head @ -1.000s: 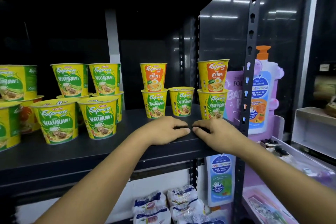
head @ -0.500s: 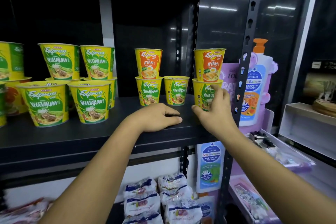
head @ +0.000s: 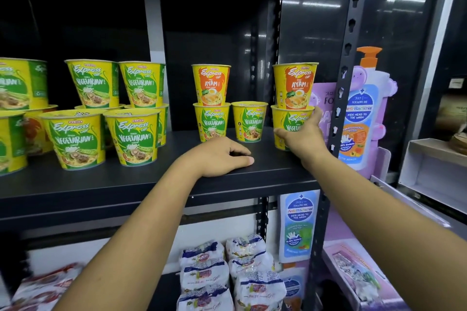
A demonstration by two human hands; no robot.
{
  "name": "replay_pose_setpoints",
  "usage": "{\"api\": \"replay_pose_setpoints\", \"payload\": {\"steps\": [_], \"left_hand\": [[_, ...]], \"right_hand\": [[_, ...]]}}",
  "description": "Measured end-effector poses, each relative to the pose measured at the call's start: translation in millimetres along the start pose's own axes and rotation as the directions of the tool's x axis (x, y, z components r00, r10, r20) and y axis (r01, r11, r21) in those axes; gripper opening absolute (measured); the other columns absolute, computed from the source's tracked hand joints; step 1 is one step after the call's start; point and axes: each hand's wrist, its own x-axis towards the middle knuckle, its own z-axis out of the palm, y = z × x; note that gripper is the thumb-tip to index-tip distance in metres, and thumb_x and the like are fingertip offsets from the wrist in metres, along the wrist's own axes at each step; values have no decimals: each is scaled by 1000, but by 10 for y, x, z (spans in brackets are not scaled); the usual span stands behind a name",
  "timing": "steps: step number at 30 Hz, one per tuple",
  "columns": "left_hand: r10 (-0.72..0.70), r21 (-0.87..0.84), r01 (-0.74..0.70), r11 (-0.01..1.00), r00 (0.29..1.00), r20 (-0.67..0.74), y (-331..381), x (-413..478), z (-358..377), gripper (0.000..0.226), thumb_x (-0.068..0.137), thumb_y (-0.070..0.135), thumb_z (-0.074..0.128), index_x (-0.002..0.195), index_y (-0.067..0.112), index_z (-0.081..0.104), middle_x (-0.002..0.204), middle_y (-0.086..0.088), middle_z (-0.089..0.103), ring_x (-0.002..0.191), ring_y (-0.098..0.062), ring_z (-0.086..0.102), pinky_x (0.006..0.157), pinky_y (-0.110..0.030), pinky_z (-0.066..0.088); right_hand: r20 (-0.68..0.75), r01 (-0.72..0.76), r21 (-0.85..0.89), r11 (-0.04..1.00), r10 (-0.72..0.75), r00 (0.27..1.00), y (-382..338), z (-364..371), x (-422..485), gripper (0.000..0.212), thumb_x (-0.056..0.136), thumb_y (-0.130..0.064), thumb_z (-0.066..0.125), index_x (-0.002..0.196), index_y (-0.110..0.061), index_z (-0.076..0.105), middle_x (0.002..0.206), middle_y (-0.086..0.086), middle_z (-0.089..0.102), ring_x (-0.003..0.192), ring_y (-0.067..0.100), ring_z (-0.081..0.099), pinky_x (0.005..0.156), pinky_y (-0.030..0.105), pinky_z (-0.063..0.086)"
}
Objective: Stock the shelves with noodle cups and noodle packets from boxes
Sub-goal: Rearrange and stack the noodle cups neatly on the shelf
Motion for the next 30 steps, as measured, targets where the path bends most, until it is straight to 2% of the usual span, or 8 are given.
{"api": "replay_pose_setpoints", "payload": {"steps": [5,7,12,16,19,24,27,30], "left_hand": [[-9,-5,9,1000,999,-34,5,3,14,40,99,47,63,135,31,68,138,13,63,113,-2,50,93,-21,36],[-8,-16,7,1000,996,-84,-1,-2,18,38,98,45,65,134,30,69,135,13,65,115,-3,55,92,-20,38],[-59,-164,4,986,941,-334,2,-15,15,31,98,37,68,128,27,71,115,17,68,96,10,59,75,2,39],[-128,-319,-49,947,851,-510,119,45,-57,40,97,44,67,135,29,63,119,13,65,97,7,62,72,-7,45],[-147,-349,-59,935,832,-535,253,179,-139,66,94,54,67,151,30,45,133,10,57,107,-2,62,74,-14,46],[-224,-420,8,908,854,-470,454,471,-212,111,76,73,74,161,35,16,150,2,48,127,-19,57,98,-43,54],[-239,-475,-12,880,853,-463,535,594,-229,114,70,73,80,159,35,20,139,5,57,121,-18,62,98,-49,55],[-224,-512,-63,856,849,-479,598,639,-222,92,74,61,85,148,32,39,115,15,64,106,-9,66,86,-37,59]], "right_hand": [[1,110,-4,994,-110,994,55,-1,-37,88,70,-40,91,134,-31,32,120,-3,63,107,22,64,94,46,57],[34,155,-15,988,-154,987,51,-12,-73,79,68,-42,92,125,-31,39,115,-7,63,103,18,63,92,41,56],[170,216,45,975,-221,960,11,-46,-164,83,65,-45,94,129,-30,44,113,-15,64,101,5,63,81,24,49],[267,242,36,970,-242,933,-16,-66,-180,81,66,-49,93,129,-37,43,113,-21,62,100,-7,59,77,15,45],[328,239,50,970,-242,913,-30,-70,-168,77,70,-45,91,131,-34,46,113,-22,63,98,-8,58,75,13,44],[369,232,75,970,-243,897,4,-92,-137,78,70,-44,92,133,-33,47,117,-16,66,105,0,64,91,27,54],[365,251,73,965,-260,894,16,-98,-130,81,69,-48,91,134,-33,45,118,-17,65,106,1,63,91,27,54],[377,243,87,966,-258,890,37,-89,-108,84,67,-51,92,135,-34,46,119,-16,66,108,3,65,97,35,57]]}}
